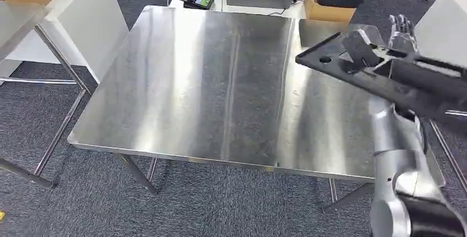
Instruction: Take the parts from the cabinet and place them on the table.
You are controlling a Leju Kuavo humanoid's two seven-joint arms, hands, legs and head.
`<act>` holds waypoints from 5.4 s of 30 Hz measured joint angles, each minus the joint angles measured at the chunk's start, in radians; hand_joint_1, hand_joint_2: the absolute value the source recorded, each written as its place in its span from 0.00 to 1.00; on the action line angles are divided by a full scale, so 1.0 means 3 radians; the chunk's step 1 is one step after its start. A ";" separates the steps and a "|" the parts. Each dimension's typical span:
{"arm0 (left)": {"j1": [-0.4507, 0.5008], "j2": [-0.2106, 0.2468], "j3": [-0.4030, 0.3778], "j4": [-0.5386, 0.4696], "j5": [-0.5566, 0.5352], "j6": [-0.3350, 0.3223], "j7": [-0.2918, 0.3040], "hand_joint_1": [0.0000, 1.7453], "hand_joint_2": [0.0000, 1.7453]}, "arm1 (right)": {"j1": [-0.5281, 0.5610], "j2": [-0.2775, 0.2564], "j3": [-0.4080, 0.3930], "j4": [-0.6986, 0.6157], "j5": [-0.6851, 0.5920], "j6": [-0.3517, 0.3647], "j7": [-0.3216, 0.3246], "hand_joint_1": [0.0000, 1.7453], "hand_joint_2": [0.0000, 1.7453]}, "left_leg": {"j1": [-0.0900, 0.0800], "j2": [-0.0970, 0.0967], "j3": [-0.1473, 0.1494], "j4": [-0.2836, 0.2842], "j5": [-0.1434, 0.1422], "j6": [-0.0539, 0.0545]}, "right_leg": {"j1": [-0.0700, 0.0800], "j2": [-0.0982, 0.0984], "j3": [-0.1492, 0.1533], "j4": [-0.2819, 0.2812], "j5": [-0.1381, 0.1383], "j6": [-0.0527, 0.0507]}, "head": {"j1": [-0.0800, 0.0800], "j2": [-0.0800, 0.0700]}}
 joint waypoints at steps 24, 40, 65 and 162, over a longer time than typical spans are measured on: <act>0.0013 0.0000 0.0085 0.0000 -0.0041 -0.0015 0.0010 0.00 0.00 | -0.0746 -0.0474 0.0675 0.1433 0.0140 -0.0019 0.0290 0.00 1.00 | 0.0001 -0.0024 -0.0010 0.0001 0.0000 0.0003 | 0.0002 -0.0018 -0.0003 -0.0001 -0.0002 0.0001 | 0.0001 0.0000; 0.0013 0.0000 0.0085 0.0000 -0.0160 -0.0098 -0.0005 0.00 0.00 | -0.0429 -0.0633 0.0727 0.1425 0.0100 0.0225 0.0262 0.00 1.00 | 0.0001 -0.0024 -0.0011 0.0001 0.0000 0.0003 | 0.0002 -0.0018 -0.0004 -0.0001 -0.0002 0.0001 | 0.0002 0.0000; 0.0005 0.0004 0.0152 0.0000 -0.0286 -0.0127 -0.0037 0.00 0.00 | -0.0056 -0.0496 0.0746 0.1283 -0.0686 0.0355 -0.0849 0.00 1.00 | 0.0003 -0.0021 -0.0013 0.0001 0.0000 0.0002 | 0.0004 -0.0017 -0.0006 0.0000 -0.0003 0.0000 | 0.0001 0.0000; -0.0032 0.0000 0.0669 -0.0027 -0.0766 -0.0137 -0.0135 0.00 0.00 | 0.0188 -0.0240 0.0072 0.1289 0.0929 -0.0243 0.0226 0.00 1.00 | 0.0002 -0.0011 -0.0021 0.0001 -0.0001 0.0000 | 0.0004 -0.0010 -0.0014 0.0000 -0.0002 0.0001 | 0.0002 0.0000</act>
